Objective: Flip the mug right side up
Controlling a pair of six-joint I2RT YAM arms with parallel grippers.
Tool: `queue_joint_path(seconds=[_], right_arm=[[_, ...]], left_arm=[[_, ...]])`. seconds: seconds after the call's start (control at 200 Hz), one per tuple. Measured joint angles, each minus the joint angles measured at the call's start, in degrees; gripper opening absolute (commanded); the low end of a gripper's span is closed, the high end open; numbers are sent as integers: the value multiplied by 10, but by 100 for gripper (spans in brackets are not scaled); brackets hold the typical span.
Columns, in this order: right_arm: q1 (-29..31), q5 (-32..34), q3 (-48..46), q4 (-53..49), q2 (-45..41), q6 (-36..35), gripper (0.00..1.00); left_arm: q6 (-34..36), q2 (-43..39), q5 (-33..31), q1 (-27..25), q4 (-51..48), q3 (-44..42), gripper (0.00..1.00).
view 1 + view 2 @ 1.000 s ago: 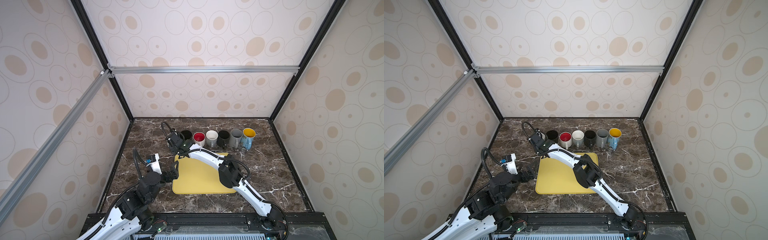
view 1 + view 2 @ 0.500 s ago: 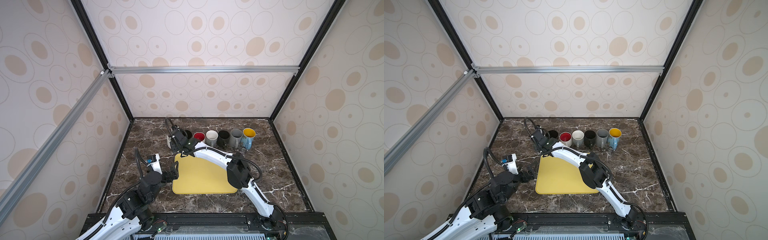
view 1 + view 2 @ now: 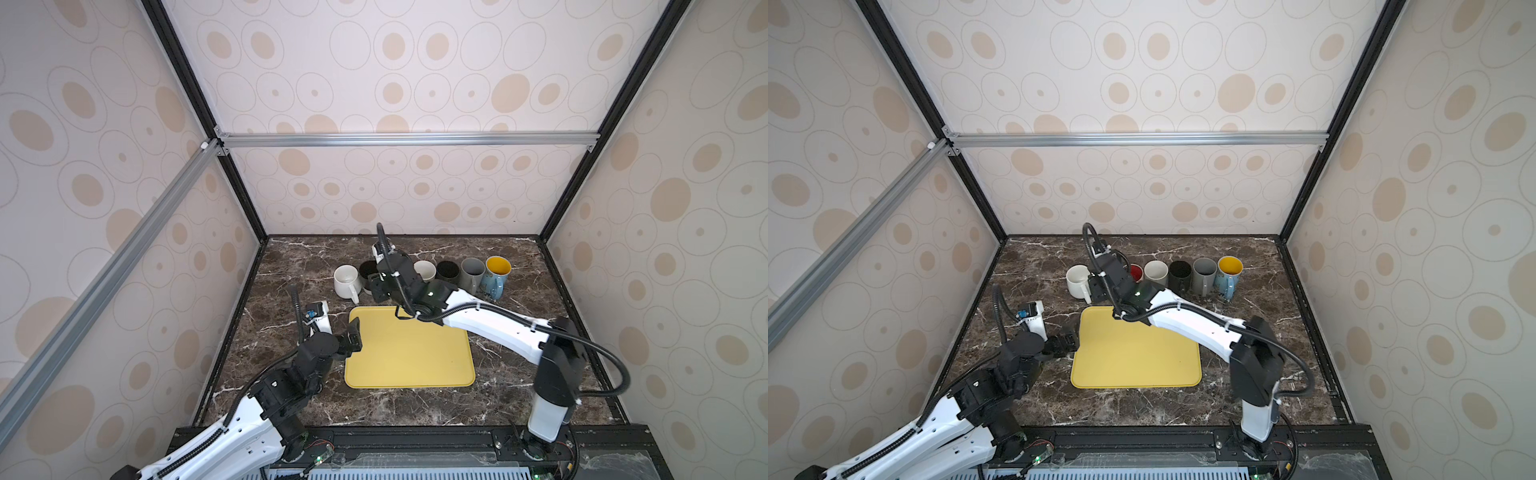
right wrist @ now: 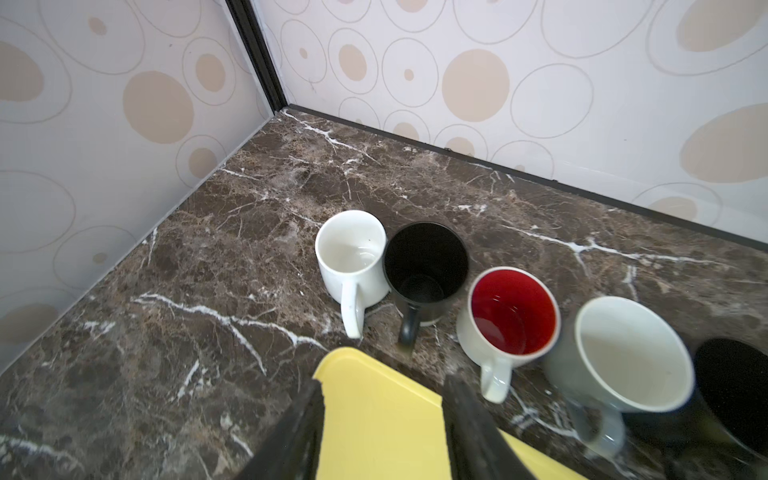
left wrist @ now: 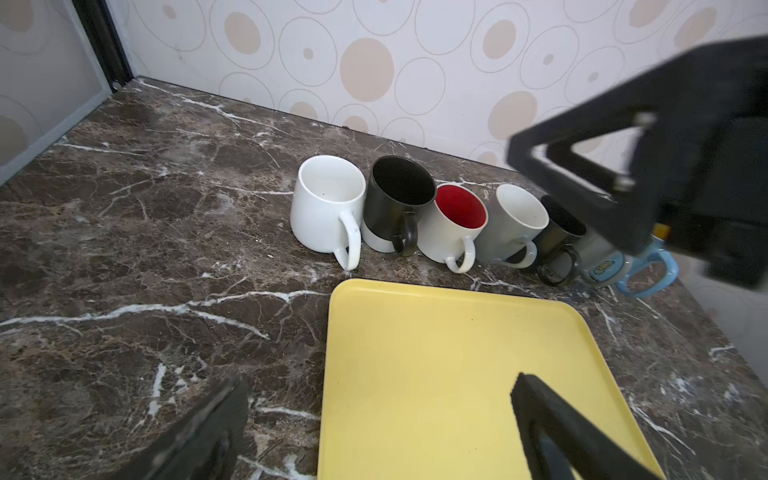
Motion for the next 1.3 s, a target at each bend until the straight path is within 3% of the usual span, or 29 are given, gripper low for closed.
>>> queue_joint_path(seconds=[0.255, 0.36, 0.435, 0.53, 0.595, 0.725, 0.82, 0.925, 1.065, 1.301], right_arm=[[-33, 46, -183, -22, -230, -22, 100], [-72, 42, -240, -43, -297, -12, 99], [-113, 31, -281, -60, -332, 1, 98], [-152, 22, -322, -79, -359, 13, 99], [-160, 24, -344, -85, -374, 15, 99], [-161, 37, -388, -64, -405, 14, 98], [-162, 48, -422, -34, -425, 2, 98], [-163, 59, -448, 7, -429, -25, 99], [-171, 87, -453, 54, -394, -76, 98], [-284, 127, -470, 157, -276, -119, 99]], left_arm=[[69, 81, -66, 0, 161, -42, 100], [139, 94, -146, 5, 280, -110, 100], [227, 99, -195, 20, 399, -169, 100], [335, 101, -228, 72, 580, -253, 100], [362, 102, -228, 133, 637, -280, 100], [351, 137, -169, 283, 701, -285, 100], [336, 218, -120, 350, 768, -288, 100], [339, 337, -80, 371, 842, -288, 100], [337, 438, -15, 398, 920, -270, 100], [337, 501, 111, 428, 971, -233, 100]])
